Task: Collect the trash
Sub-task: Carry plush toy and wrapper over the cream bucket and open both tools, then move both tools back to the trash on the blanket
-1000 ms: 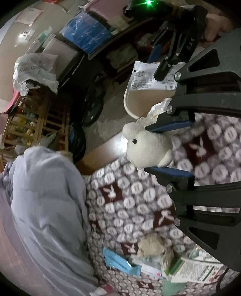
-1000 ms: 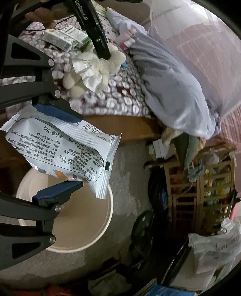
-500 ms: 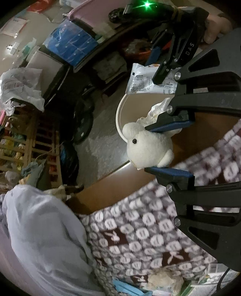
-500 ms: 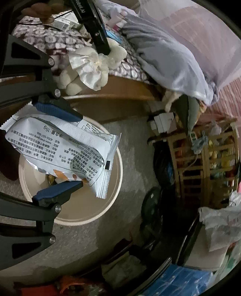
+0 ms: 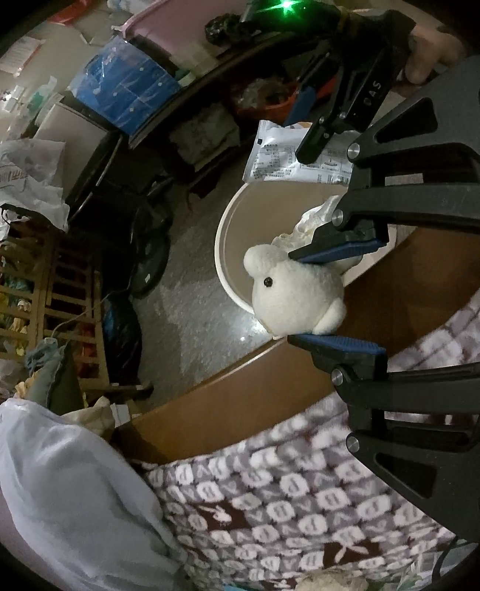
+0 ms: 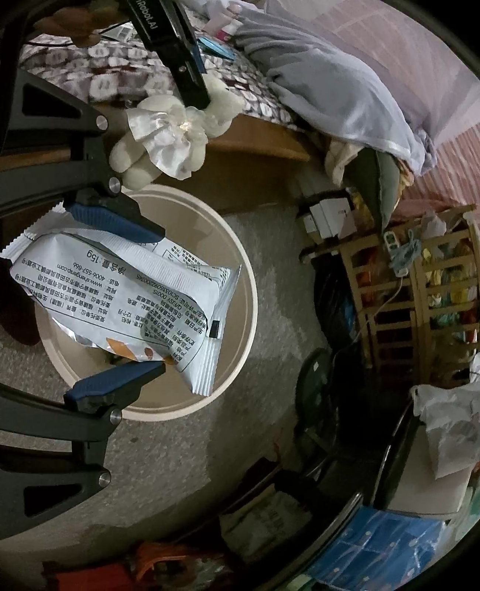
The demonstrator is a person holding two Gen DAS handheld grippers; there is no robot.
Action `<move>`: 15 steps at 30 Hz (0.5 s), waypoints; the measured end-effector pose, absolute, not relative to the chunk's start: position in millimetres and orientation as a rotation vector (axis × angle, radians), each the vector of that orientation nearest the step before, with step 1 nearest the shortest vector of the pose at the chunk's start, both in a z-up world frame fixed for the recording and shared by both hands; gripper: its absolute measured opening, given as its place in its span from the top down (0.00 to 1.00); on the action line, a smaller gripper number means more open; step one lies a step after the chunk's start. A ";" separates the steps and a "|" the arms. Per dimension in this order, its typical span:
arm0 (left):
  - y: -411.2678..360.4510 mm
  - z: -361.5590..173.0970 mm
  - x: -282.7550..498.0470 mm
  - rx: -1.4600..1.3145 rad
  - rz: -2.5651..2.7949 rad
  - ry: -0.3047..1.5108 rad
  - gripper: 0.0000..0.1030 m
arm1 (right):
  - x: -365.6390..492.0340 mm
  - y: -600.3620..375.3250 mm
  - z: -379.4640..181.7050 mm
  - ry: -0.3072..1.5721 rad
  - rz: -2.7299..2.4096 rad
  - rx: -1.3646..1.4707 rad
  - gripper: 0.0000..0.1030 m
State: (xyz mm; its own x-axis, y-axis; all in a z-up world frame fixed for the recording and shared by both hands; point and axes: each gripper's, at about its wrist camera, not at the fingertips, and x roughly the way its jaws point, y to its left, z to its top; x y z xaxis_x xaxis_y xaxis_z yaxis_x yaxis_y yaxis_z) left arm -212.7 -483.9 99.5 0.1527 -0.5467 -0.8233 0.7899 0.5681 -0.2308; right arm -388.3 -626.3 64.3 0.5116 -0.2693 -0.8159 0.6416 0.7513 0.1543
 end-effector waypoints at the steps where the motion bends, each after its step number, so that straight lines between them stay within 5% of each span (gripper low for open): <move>1: -485.2 98.8 -213.5 0.277 -0.982 1.039 0.66 | -388.8 -627.6 63.9 0.874 -0.578 0.478 0.39; 6: -486.7 95.9 -215.5 0.259 -1.004 1.055 0.61 | -385.1 -628.4 62.3 0.885 -0.601 0.463 0.36; 10: -485.0 96.9 -215.7 0.250 -1.009 1.058 0.47 | -383.8 -627.5 59.8 0.892 -0.616 0.457 0.33; 15: -475.0 100.0 -215.2 0.258 -0.992 1.050 0.47 | -381.0 -623.0 59.3 0.894 -0.597 0.471 0.33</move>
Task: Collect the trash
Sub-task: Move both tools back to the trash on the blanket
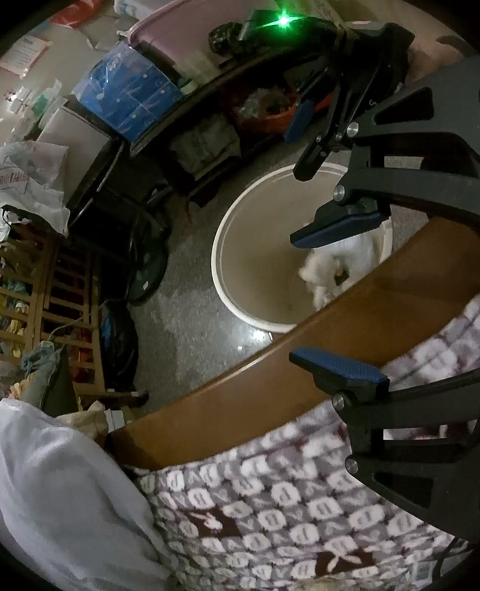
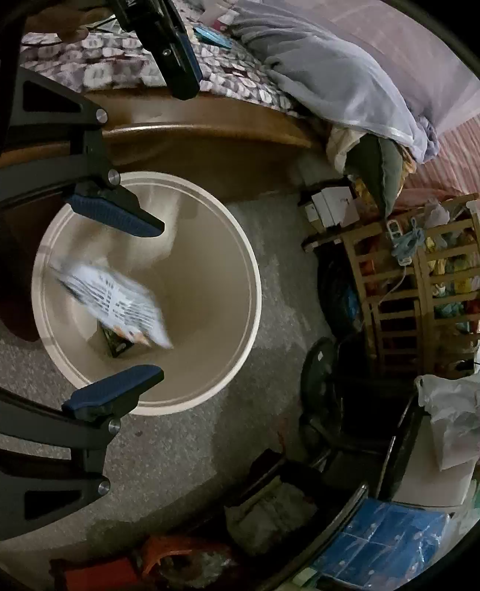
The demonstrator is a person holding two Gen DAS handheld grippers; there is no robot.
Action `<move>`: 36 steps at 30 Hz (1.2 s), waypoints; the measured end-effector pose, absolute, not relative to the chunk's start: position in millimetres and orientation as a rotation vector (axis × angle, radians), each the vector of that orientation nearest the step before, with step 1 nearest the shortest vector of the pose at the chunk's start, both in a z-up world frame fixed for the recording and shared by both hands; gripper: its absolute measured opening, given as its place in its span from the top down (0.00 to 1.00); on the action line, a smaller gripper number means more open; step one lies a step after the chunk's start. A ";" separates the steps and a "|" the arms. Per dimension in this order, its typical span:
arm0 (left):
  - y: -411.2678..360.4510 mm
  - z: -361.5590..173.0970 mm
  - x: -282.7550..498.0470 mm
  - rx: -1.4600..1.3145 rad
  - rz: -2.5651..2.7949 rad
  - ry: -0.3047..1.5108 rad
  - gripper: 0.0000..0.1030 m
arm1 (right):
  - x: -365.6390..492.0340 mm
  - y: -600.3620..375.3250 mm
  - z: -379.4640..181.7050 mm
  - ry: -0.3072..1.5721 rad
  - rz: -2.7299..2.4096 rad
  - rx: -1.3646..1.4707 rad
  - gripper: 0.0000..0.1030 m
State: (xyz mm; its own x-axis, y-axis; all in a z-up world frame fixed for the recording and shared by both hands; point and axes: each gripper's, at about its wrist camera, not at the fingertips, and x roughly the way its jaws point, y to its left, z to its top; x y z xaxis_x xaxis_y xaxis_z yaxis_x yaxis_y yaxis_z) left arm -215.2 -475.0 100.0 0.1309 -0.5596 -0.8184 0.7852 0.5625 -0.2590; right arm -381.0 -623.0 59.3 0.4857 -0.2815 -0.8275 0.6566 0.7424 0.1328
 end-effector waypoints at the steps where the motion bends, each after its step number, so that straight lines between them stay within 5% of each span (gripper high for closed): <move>1: -472.4 101.1 -215.6 0.261 -0.983 1.042 0.47 | -380.0 -621.3 59.1 0.896 -0.592 0.467 0.33; 36: -263.4 122.1 -130.6 0.249 -0.547 0.995 0.47 | -250.7 -459.1 82.0 0.924 -0.213 0.354 0.33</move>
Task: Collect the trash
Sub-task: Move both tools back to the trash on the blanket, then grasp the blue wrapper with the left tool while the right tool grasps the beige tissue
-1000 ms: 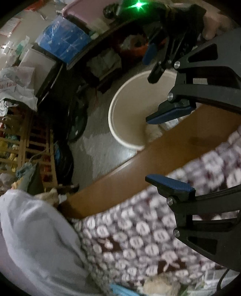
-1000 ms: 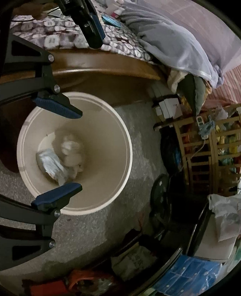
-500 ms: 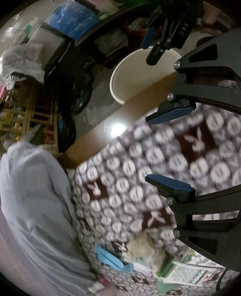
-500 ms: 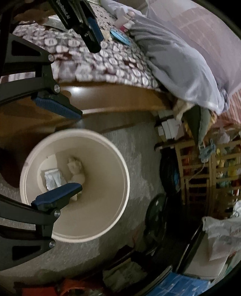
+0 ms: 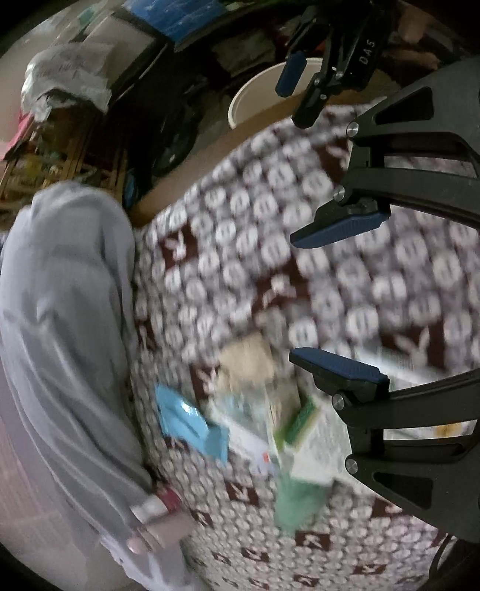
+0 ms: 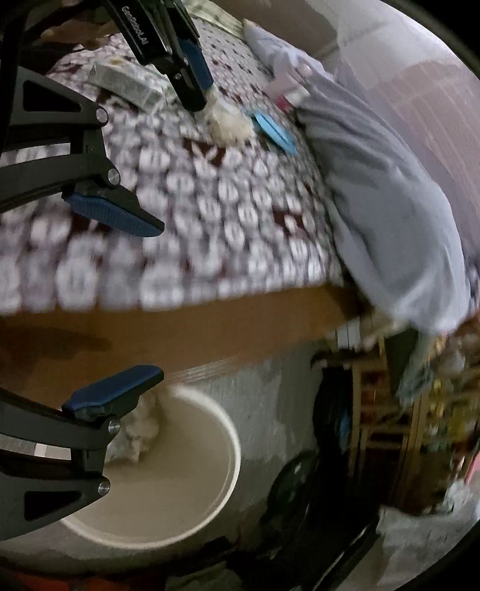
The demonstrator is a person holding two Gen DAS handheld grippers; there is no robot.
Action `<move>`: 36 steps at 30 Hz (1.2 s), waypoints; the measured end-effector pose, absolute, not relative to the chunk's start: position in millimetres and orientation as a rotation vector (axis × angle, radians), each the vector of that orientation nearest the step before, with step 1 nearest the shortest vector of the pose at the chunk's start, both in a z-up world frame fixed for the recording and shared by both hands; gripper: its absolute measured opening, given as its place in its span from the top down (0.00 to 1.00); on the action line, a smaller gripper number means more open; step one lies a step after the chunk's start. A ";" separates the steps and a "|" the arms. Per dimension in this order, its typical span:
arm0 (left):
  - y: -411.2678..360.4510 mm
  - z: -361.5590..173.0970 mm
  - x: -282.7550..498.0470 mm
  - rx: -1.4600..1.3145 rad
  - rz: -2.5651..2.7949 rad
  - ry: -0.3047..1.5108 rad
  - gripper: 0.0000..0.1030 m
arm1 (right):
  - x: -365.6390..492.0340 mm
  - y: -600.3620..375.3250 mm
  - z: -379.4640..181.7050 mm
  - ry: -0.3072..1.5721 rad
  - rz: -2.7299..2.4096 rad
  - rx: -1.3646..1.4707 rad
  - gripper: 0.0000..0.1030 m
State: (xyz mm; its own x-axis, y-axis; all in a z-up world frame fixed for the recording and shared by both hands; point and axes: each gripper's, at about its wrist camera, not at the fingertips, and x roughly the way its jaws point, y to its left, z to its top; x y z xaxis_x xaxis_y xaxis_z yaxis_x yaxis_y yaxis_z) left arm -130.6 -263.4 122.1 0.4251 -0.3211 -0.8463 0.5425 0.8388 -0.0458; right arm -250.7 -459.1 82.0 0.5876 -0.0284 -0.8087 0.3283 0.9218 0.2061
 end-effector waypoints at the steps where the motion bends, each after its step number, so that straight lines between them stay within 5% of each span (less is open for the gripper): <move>1: -254.4 122.2 -125.7 0.241 -0.535 1.001 0.47 | -243.1 -450.2 81.9 0.927 -0.187 0.343 0.33; 22: -126.3 107.5 -7.7 0.049 -0.368 1.090 0.47 | -61.6 -319.4 62.9 0.929 0.150 0.239 0.33; 23: -128.0 106.2 -2.0 0.046 -0.370 1.093 0.47 | -55.8 -317.2 60.2 0.932 0.151 0.232 0.38; 25: -132.8 102.3 11.9 0.028 -0.385 1.096 0.47 | -45.3 -314.3 50.9 0.963 0.153 0.215 0.67; 26: -137.0 98.9 21.1 0.014 -0.396 1.105 0.47 | -43.3 -315.1 47.1 0.970 0.152 0.216 0.73; 36: -196.2 65.2 82.9 0.049 -0.481 1.165 0.38 | -68.3 -345.2 66.1 0.882 0.139 0.269 0.78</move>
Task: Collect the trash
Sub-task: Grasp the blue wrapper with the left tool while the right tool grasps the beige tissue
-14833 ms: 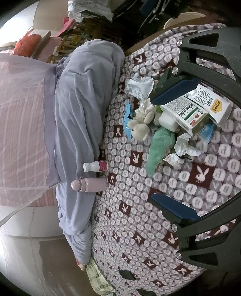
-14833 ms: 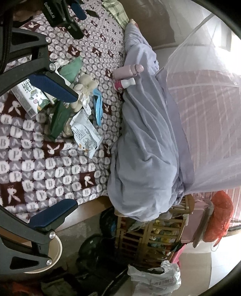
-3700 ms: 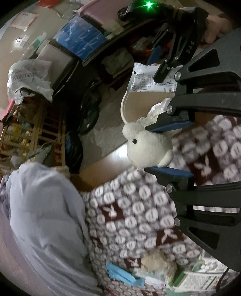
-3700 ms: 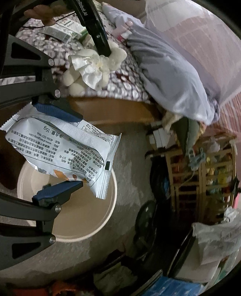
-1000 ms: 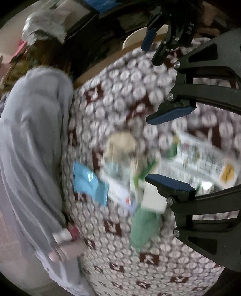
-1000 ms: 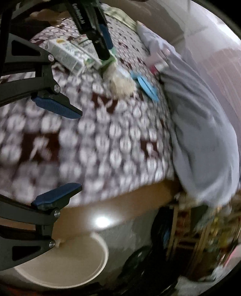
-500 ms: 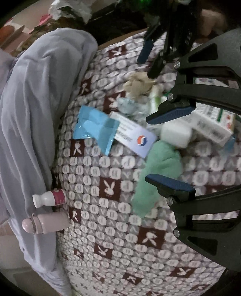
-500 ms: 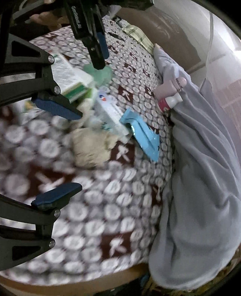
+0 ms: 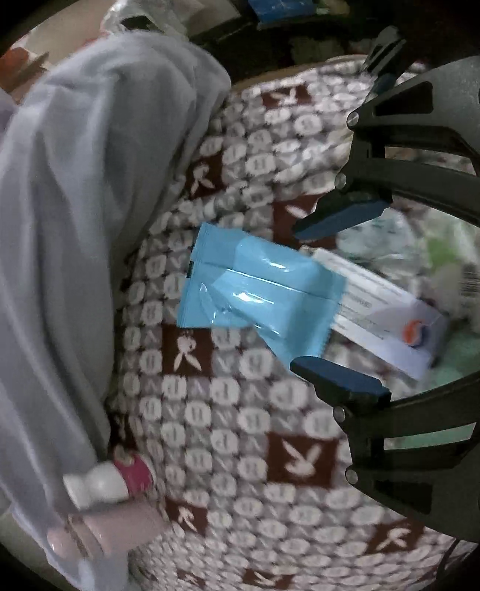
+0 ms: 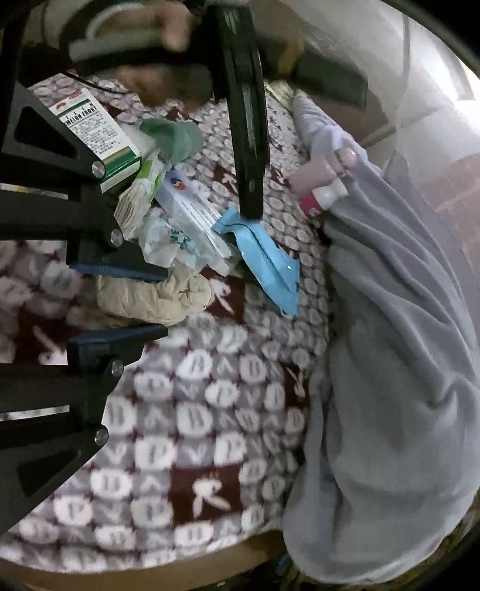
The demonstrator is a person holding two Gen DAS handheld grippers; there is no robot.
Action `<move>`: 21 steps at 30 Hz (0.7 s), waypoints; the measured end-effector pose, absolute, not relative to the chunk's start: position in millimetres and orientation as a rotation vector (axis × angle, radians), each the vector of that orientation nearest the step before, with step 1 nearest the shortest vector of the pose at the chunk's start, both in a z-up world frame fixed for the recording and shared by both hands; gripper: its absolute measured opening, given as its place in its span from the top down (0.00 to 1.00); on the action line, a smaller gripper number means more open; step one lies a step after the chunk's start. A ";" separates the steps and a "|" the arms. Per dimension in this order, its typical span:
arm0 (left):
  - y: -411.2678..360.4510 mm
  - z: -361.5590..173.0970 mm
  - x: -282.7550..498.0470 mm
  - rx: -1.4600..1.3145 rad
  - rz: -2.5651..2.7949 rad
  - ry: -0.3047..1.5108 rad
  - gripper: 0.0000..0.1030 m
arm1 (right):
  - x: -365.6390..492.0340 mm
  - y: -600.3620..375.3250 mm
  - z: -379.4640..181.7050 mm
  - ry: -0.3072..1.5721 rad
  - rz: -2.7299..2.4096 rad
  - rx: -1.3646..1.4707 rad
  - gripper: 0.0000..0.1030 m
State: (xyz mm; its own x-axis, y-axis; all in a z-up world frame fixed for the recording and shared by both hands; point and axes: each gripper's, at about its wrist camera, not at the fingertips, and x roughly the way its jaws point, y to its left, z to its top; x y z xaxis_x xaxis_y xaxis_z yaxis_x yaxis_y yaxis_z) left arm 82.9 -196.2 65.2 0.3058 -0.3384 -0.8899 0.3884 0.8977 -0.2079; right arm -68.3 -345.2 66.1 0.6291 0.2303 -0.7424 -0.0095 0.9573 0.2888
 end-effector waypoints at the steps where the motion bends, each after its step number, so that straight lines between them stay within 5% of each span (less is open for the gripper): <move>1: -201.6 60.3 87.6 0.063 -0.477 1.176 0.38 | -68.8 -346.6 65.9 0.889 0.140 0.267 0.78; 5: -213.7 45.2 98.0 0.113 -0.457 1.221 0.39 | -73.7 -348.7 65.1 0.893 0.136 0.260 0.78; 7: -212.4 43.7 101.0 0.097 -0.448 1.221 0.65 | -75.4 -349.7 63.1 0.893 0.139 0.270 0.78; 14: -189.6 61.7 93.4 0.041 -0.440 1.164 0.84 | -85.8 -355.8 60.8 0.894 0.130 0.290 0.78; 21: -161.0 92.8 53.8 -0.007 -0.475 1.107 0.87 | -107.6 -357.9 73.8 0.880 0.115 0.278 0.78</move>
